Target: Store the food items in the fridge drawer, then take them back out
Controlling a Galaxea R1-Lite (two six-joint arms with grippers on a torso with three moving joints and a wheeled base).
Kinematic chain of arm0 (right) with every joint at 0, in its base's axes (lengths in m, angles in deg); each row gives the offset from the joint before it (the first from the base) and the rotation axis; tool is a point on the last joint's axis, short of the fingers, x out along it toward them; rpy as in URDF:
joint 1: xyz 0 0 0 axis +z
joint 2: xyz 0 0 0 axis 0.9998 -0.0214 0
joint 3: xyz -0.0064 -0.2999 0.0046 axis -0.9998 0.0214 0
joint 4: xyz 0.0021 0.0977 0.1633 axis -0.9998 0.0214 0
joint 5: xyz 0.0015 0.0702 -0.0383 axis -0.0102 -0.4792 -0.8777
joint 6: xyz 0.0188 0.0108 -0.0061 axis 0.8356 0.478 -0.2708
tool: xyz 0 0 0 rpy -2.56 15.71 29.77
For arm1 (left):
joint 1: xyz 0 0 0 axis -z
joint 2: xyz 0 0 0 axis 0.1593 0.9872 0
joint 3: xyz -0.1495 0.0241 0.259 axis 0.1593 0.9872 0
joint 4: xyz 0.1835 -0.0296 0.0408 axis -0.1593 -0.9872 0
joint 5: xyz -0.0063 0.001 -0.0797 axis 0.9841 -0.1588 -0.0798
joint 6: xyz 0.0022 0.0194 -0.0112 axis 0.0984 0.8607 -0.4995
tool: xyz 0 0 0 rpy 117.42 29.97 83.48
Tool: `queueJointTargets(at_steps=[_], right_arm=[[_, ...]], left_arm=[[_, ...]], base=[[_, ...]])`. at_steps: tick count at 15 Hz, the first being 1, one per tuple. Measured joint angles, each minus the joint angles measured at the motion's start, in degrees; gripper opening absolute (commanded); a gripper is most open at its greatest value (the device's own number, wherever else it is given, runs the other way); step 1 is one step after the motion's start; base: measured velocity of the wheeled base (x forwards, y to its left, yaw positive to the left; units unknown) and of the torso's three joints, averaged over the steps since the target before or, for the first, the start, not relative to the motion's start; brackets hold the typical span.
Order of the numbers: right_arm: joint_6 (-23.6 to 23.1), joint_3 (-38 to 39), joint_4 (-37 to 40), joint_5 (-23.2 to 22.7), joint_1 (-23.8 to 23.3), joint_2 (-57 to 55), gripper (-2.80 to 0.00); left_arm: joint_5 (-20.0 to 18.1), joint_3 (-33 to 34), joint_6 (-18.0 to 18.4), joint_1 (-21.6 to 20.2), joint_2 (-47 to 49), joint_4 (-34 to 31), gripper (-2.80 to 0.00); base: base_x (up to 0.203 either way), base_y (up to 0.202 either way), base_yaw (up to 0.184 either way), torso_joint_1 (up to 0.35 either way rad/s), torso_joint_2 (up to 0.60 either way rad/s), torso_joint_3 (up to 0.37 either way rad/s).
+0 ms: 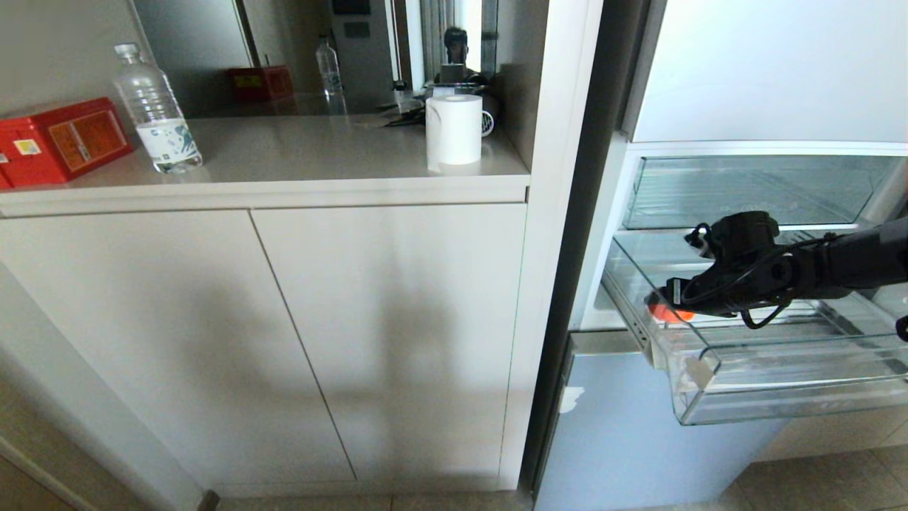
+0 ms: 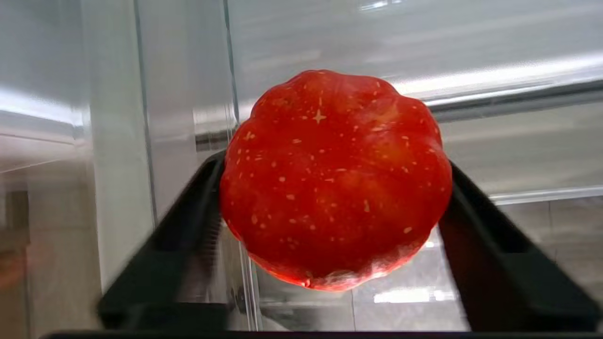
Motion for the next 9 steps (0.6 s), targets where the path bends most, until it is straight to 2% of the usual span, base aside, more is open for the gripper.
queueJointTargets(at_steps=[5,9], right_arm=[[0.25,0.31,-0.25,0.02,0.15,-0.15,-2.8],[2.02,3.9,-0.05,0.29,0.15,6.49,-2.8]], left_arm=[[0.02,0.0,0.0,0.0,0.0,0.0,-2.8],[0.0,0.0,0.0,0.0,0.0,0.0,-2.8]], base=[[0.0,0.0,0.0,0.0,0.0,0.0],[0.0,0.0,0.0,0.0,0.0,0.0]])
